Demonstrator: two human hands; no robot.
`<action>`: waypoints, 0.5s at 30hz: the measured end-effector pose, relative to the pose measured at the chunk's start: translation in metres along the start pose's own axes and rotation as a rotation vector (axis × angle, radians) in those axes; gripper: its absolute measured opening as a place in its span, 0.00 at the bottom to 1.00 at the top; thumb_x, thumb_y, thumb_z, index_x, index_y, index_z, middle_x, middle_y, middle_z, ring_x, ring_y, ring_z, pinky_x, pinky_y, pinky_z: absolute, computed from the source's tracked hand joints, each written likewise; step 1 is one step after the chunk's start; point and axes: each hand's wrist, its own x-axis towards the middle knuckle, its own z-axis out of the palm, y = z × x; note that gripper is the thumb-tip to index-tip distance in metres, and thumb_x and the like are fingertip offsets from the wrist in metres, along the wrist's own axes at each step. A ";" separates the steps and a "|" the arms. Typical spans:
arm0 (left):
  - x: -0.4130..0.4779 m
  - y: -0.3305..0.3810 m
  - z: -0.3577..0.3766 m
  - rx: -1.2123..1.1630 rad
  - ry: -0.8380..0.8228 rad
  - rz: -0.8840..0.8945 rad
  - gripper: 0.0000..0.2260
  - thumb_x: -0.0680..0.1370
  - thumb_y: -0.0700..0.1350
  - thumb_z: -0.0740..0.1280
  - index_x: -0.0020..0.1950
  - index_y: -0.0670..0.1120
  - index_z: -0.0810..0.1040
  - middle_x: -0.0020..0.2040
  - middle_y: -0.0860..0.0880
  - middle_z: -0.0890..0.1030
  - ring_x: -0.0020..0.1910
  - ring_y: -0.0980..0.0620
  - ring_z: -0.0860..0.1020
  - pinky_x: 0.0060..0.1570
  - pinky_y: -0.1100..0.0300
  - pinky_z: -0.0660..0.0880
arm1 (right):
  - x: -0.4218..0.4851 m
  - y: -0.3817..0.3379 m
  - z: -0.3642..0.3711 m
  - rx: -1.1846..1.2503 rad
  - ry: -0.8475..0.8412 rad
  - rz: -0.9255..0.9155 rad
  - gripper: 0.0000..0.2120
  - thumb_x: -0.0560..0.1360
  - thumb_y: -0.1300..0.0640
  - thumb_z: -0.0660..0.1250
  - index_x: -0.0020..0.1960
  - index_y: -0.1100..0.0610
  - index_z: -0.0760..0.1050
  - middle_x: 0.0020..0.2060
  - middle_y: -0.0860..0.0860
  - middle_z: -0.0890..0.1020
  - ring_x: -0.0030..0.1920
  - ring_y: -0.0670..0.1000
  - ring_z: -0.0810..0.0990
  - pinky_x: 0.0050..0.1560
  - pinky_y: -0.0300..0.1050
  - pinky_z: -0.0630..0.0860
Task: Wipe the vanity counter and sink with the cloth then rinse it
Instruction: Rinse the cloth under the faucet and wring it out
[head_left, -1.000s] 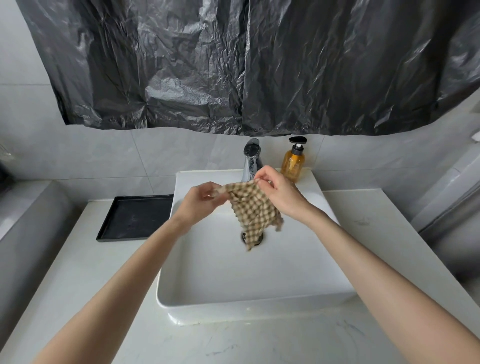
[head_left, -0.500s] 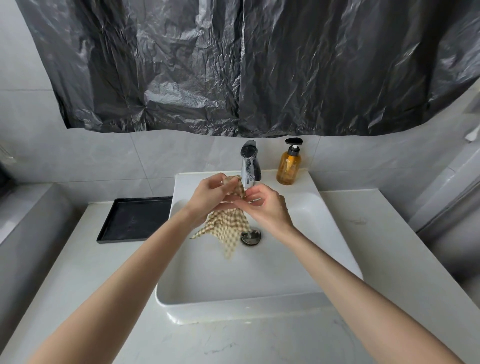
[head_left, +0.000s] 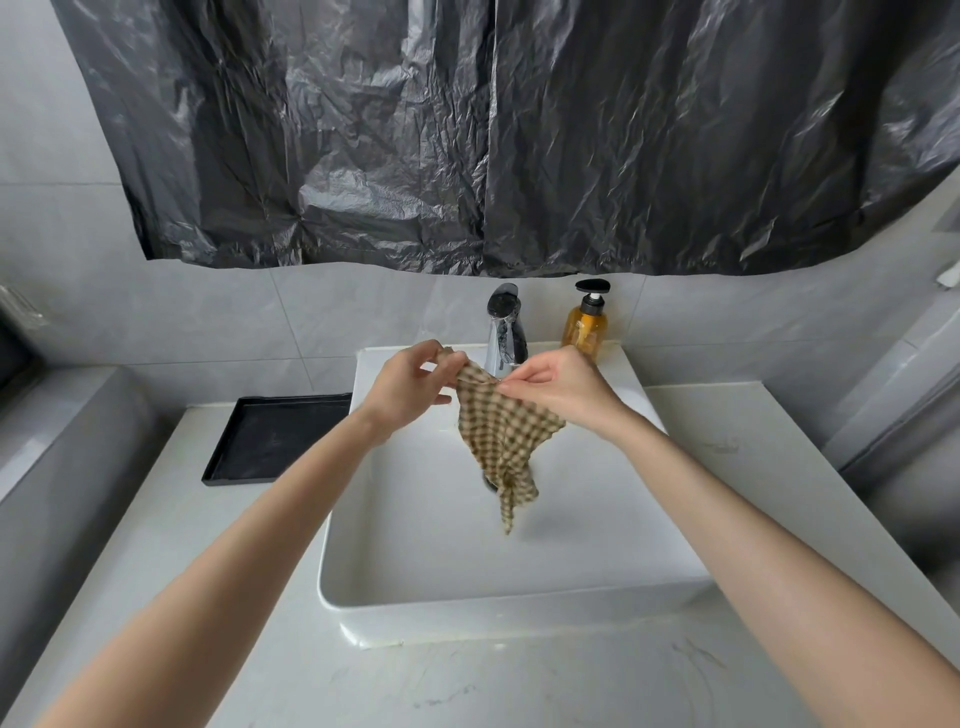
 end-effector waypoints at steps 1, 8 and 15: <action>0.001 -0.001 -0.001 0.023 -0.009 0.009 0.09 0.78 0.47 0.64 0.44 0.42 0.75 0.50 0.44 0.81 0.50 0.49 0.82 0.49 0.53 0.80 | 0.000 -0.001 -0.003 0.001 0.002 0.007 0.07 0.69 0.56 0.75 0.45 0.58 0.84 0.40 0.49 0.86 0.42 0.43 0.84 0.49 0.34 0.78; 0.005 -0.001 -0.007 -0.218 0.009 -0.092 0.11 0.78 0.46 0.65 0.38 0.43 0.71 0.48 0.47 0.82 0.45 0.52 0.81 0.49 0.59 0.80 | -0.008 0.002 -0.007 -0.166 0.081 -0.081 0.04 0.76 0.56 0.68 0.45 0.57 0.78 0.38 0.48 0.85 0.40 0.45 0.83 0.42 0.43 0.76; 0.005 -0.008 -0.008 -0.192 0.096 -0.122 0.17 0.65 0.43 0.78 0.47 0.37 0.76 0.47 0.42 0.81 0.40 0.51 0.81 0.45 0.56 0.81 | -0.010 -0.013 -0.006 -0.242 0.126 -0.263 0.04 0.80 0.57 0.59 0.49 0.56 0.71 0.35 0.48 0.75 0.34 0.42 0.70 0.36 0.34 0.66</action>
